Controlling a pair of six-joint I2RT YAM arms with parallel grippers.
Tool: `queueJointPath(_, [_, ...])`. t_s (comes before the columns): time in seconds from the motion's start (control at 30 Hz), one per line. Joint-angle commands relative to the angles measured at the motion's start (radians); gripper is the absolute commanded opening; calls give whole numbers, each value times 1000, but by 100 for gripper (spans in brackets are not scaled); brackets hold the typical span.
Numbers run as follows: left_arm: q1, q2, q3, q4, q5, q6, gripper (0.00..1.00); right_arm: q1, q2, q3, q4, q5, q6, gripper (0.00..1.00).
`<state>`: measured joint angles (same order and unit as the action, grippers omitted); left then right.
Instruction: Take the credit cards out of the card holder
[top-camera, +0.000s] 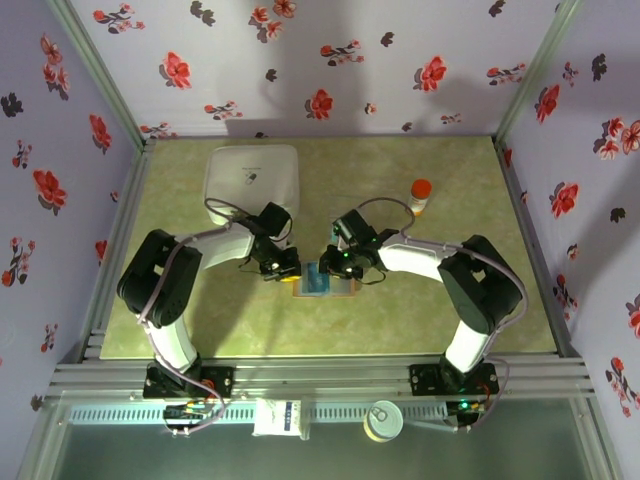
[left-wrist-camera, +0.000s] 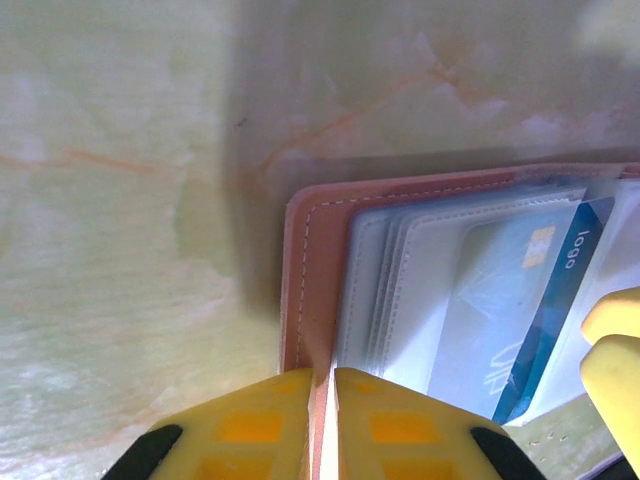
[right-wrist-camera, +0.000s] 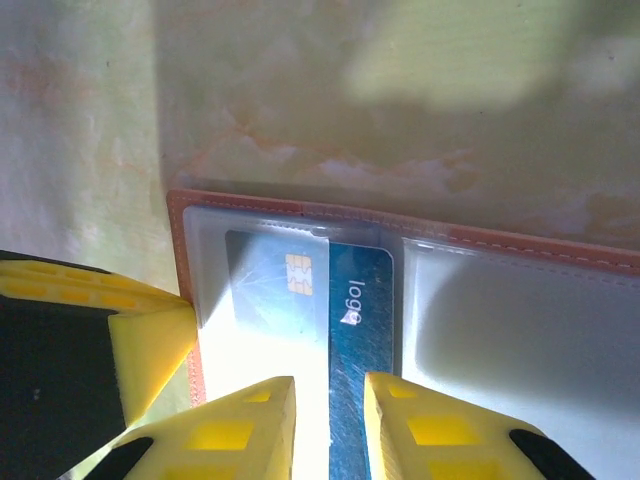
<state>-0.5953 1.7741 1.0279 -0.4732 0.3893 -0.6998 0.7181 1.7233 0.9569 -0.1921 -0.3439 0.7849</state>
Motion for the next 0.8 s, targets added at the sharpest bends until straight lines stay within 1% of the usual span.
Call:
queueJointPath(0.0, [9,-63,24,-37,-22,9,13,-6,-45,15,-29,12,-18,26])
queueJointPath(0.13, [9,-100,35,-38,-17,-2,12,-10,-69,11,-38,23,-18,26])
queueJointPath(0.33, [-17,-109,49,-21,3,-27,7,-27,-74,-15,13,-15,9,27])
queueJointPath(0.47, [-46,-88,46,10,1,-52,4,-37,-69,-45,84,-52,40,27])
queueJointPath(0.7, [-85,-29,64,38,-2,-73,2,-52,-46,-69,120,-70,48,27])
queueJointPath(0.77, [-92,-19,72,25,-19,-65,1,-54,-33,-79,141,-86,54,28])
